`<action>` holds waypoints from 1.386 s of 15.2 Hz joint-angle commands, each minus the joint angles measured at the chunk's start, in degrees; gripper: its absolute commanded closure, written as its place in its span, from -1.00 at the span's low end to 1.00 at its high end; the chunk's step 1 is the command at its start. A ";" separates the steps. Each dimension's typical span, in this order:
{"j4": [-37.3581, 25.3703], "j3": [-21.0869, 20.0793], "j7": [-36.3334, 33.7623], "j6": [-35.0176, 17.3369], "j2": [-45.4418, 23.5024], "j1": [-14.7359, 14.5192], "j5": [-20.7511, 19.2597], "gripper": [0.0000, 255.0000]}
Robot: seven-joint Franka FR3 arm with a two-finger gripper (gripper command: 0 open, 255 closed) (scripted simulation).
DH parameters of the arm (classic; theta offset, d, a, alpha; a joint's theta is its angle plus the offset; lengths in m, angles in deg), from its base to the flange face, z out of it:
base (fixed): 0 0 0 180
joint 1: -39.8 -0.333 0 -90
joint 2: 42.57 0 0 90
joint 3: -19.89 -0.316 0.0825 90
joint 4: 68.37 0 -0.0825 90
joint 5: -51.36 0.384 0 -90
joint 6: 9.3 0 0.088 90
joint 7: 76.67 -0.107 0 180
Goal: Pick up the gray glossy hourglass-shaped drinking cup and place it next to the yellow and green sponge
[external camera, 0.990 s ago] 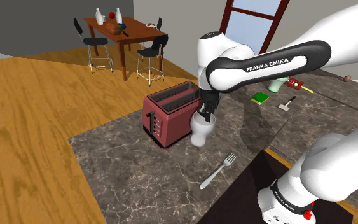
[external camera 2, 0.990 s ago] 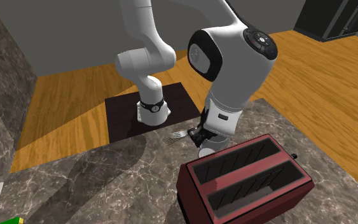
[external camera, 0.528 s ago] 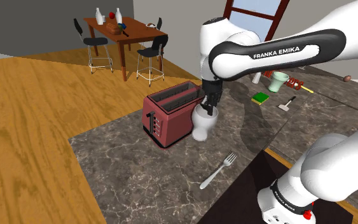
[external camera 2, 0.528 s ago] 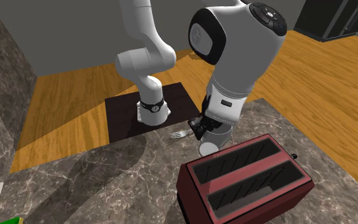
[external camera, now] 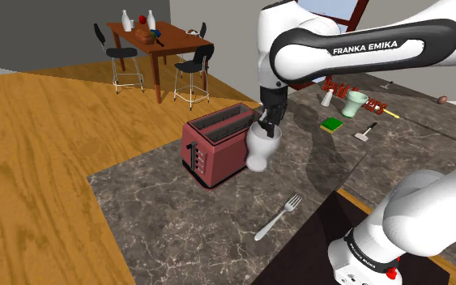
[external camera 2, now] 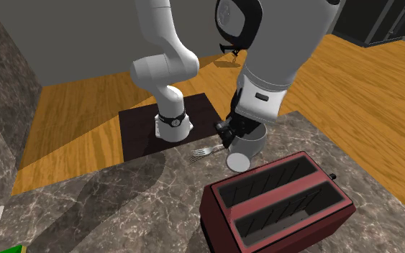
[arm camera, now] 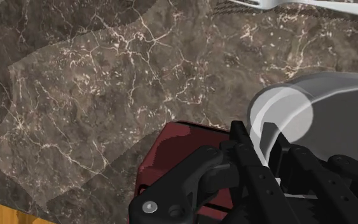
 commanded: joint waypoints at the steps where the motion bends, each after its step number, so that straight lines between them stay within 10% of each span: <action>1: -1.47 0.08 0.23 1.68 0.23 0.04 0.00 1.00; 21: -14.12 2.30 4.42 14.83 1.08 1.33 -1.20 1.00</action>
